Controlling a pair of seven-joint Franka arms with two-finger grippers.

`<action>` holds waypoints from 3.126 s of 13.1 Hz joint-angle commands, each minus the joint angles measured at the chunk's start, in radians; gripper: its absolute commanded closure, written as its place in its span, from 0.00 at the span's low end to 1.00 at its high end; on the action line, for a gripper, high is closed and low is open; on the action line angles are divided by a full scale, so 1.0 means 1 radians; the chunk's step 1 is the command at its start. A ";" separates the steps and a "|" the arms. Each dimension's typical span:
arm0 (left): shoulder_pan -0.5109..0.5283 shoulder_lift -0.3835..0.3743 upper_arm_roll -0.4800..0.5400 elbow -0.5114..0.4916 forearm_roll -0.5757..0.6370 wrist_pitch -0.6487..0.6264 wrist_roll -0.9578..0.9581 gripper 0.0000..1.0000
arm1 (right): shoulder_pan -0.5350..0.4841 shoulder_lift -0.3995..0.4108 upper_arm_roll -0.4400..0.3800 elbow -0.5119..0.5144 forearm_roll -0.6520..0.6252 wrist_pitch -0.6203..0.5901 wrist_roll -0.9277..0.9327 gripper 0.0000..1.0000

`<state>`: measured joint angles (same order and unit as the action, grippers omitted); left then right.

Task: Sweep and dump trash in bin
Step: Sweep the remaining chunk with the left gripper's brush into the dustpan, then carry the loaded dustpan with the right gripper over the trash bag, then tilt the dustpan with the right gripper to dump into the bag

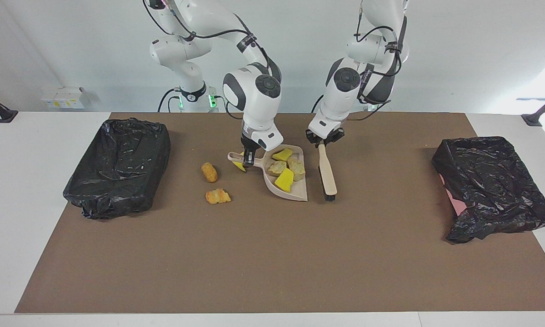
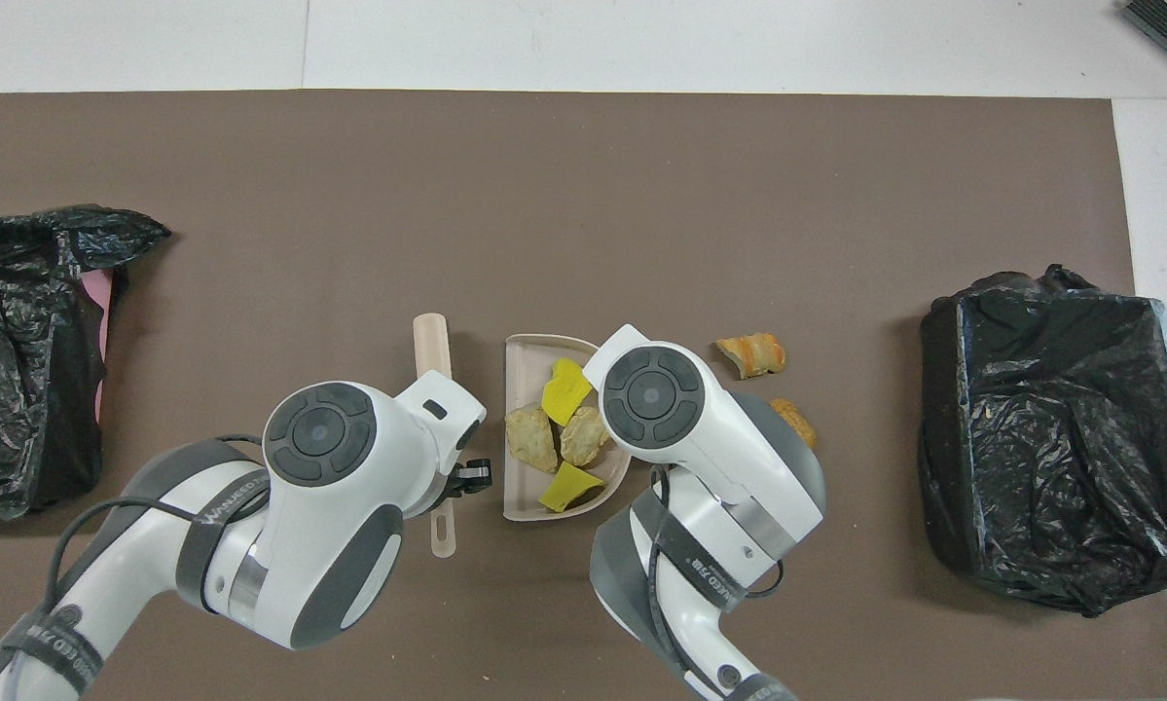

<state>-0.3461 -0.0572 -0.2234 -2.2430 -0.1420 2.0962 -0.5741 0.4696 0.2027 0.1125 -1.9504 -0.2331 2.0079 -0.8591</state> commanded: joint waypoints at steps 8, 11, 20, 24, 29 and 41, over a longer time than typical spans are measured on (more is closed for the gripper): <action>0.062 -0.108 -0.005 -0.033 -0.010 -0.028 -0.061 1.00 | -0.158 -0.157 0.007 -0.096 0.099 0.097 -0.194 1.00; 0.062 -0.127 -0.005 -0.062 -0.010 -0.018 -0.058 1.00 | -0.250 -0.219 0.007 -0.096 0.112 0.046 -0.329 1.00; 0.026 -0.153 -0.013 -0.136 -0.011 0.038 -0.058 1.00 | -0.714 -0.374 -0.016 -0.094 0.311 -0.080 -0.841 1.00; -0.128 -0.176 -0.011 -0.229 -0.050 0.096 -0.078 1.00 | -0.931 -0.391 -0.036 -0.093 0.344 -0.084 -1.150 1.00; -0.272 -0.164 -0.011 -0.326 -0.082 0.243 -0.216 1.00 | -1.120 -0.414 -0.040 -0.091 0.293 -0.069 -1.328 1.00; -0.093 -0.049 -0.002 -0.129 -0.079 0.194 -0.196 0.00 | -0.955 -0.425 -0.034 -0.194 -0.283 0.178 -1.088 1.00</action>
<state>-0.4760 -0.1211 -0.2238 -2.4144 -0.2135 2.3209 -0.7770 -0.5296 -0.1900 0.0754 -2.1052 -0.3986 2.1653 -2.0595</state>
